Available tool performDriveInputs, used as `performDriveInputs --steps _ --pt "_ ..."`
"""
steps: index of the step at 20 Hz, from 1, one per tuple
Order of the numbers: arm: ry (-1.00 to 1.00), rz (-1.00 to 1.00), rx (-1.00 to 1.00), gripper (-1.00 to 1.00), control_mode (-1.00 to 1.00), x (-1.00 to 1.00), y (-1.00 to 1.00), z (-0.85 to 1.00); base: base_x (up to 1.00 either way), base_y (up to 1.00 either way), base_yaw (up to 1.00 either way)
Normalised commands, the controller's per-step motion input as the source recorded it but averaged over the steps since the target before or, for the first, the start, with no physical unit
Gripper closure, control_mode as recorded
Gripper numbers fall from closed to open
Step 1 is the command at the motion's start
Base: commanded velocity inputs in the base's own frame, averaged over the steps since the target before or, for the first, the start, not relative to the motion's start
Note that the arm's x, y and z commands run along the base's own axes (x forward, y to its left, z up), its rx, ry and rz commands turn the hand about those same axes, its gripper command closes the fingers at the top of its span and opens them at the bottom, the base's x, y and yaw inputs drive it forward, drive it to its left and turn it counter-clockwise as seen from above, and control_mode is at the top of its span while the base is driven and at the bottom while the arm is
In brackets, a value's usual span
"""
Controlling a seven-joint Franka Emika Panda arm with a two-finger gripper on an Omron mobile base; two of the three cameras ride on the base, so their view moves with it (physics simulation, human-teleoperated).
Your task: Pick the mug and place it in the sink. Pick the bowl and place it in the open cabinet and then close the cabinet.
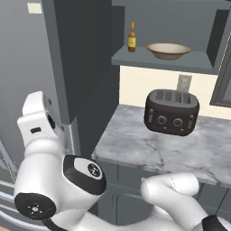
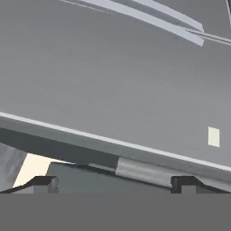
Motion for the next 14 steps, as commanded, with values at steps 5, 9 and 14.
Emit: performDriveInputs --steps 5,9,14 --pt "0.00 0.00 0.00 -1.00 -1.00 0.25 0.44 -0.14 0.00 0.00 0.00" --pt "0.00 0.00 0.00 -1.00 -1.00 0.35 0.03 -0.10 0.00 0.00 0.00" --pt "-0.09 -0.10 0.00 -1.00 -1.00 0.20 0.00 -0.08 0.00 0.00 0.00"
